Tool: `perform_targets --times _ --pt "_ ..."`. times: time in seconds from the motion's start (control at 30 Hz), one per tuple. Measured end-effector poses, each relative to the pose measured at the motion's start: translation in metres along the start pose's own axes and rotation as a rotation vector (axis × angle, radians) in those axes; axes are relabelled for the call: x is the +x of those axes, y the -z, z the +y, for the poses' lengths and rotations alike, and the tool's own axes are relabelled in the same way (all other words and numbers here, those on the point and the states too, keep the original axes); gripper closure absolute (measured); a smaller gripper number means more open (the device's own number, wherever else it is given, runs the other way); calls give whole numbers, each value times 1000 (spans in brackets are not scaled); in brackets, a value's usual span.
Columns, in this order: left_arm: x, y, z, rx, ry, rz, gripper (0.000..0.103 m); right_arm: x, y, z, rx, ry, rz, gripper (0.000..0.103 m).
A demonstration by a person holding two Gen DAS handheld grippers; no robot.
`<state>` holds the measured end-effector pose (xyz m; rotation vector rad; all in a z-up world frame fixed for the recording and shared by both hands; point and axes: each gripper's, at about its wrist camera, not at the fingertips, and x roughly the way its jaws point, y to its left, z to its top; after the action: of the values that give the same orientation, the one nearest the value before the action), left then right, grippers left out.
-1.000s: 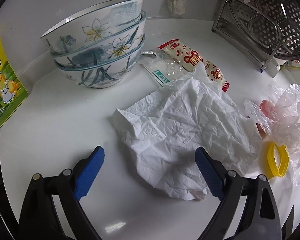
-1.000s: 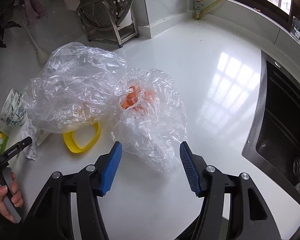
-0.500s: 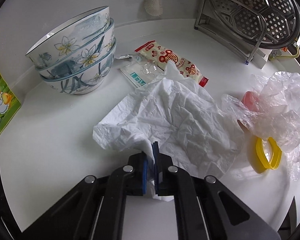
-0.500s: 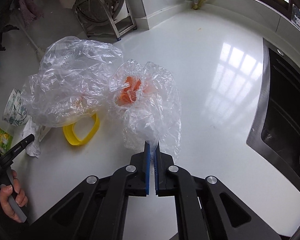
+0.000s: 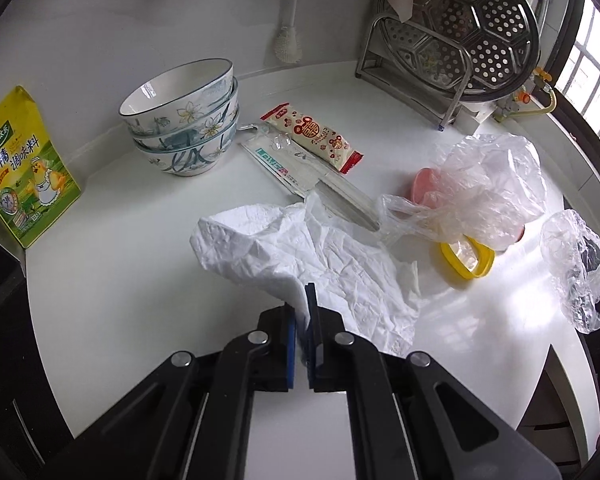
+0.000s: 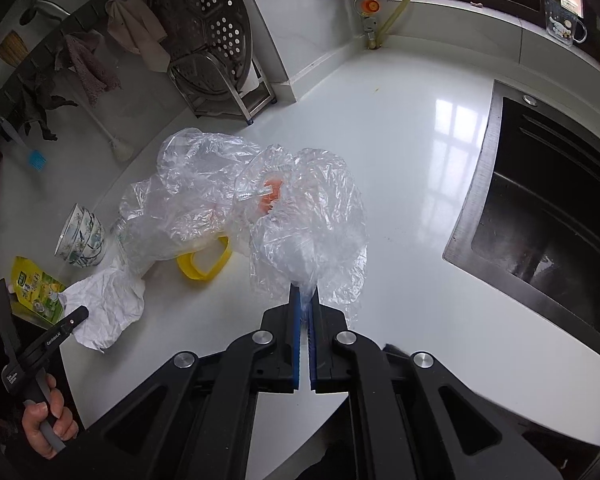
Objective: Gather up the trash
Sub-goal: 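Grasp the white paper towel with the left tool while the right tool grasps a clear plastic bag, then carry the paper towel and plastic bag down over the trash bin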
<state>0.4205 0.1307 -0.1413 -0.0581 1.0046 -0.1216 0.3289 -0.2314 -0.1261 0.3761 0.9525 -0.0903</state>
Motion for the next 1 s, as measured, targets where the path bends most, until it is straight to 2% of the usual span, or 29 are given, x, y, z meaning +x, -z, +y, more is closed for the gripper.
perform_targets --times 0.3,0.53,0.83,1.0 --pt "-45 39 -31 52 57 -8 98 -32 47 -20 5 -24 28 100" --pt "-88 84 -81 75 89 -22 98 -57 98 -49 -12 -78 55 100" --pt "-145 179 -166 96 119 -41 98 -117 171 -116 -82 -139 33 100" --pt "-163 239 -208 130 130 -39 98 -133 214 -148 -108 -168 43 100"
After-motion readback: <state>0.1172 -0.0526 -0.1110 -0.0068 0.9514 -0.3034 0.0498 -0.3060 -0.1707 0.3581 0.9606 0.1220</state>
